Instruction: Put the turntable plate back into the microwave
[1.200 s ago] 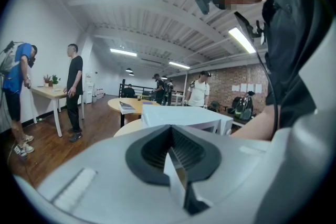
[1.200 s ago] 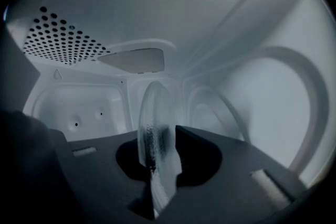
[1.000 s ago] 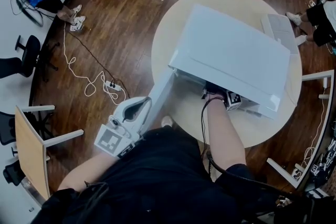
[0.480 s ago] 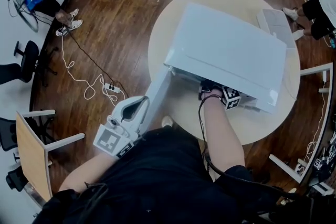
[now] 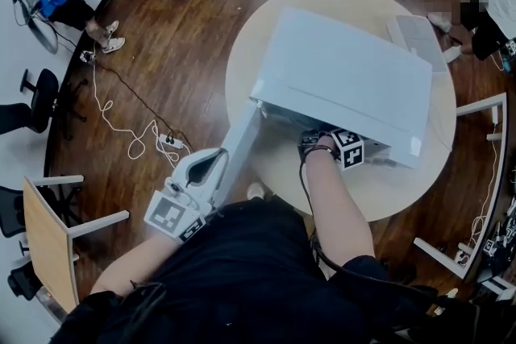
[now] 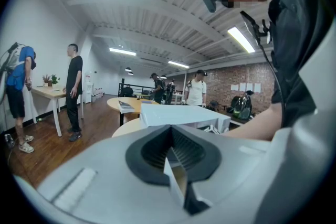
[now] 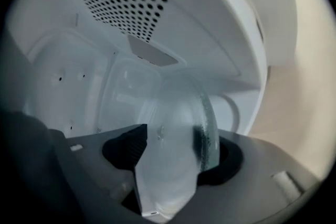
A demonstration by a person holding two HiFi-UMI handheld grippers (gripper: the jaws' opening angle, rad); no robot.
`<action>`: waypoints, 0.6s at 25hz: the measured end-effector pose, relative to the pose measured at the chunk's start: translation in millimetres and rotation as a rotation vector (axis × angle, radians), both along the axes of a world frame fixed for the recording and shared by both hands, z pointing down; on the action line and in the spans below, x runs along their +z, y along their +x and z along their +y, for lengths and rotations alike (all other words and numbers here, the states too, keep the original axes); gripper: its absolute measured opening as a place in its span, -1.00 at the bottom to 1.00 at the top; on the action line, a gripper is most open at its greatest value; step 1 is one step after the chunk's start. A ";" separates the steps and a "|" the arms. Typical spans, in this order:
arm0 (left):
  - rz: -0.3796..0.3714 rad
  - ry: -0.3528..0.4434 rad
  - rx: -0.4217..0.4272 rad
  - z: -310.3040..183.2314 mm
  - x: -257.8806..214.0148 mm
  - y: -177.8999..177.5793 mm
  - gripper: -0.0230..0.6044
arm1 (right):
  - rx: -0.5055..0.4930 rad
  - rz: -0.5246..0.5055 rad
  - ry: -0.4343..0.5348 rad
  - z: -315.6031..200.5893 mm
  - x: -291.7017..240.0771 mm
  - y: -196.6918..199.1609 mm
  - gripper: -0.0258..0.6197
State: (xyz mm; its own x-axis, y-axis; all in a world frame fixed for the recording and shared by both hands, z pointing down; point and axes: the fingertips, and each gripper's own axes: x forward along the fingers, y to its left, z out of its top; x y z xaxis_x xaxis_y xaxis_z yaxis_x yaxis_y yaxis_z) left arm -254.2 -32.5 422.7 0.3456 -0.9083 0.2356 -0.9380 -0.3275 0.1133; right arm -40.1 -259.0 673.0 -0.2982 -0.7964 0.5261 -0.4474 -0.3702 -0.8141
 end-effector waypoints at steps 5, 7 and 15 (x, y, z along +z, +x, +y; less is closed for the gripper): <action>0.002 0.005 0.008 0.4 0.4 0.4 -0.91 | -0.021 0.000 0.058 1.8 -6.0 -1.7 -0.03; 0.001 0.006 0.013 0.1 1.2 0.5 -0.91 | -0.072 0.015 0.103 2.7 -8.2 -6.9 -0.03; 0.003 0.013 0.037 -0.8 3.5 5.2 -0.91 | -0.228 0.036 0.165 23.7 -7.5 -15.9 -0.03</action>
State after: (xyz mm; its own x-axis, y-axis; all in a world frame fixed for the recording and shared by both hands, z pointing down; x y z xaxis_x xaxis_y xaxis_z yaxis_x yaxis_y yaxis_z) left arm -249.0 -33.3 426.2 0.3798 -0.8977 0.2232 -0.9249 -0.3635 0.1118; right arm -56.0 -235.3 665.5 -0.4628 -0.7869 0.4083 -0.5340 -0.1201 -0.8369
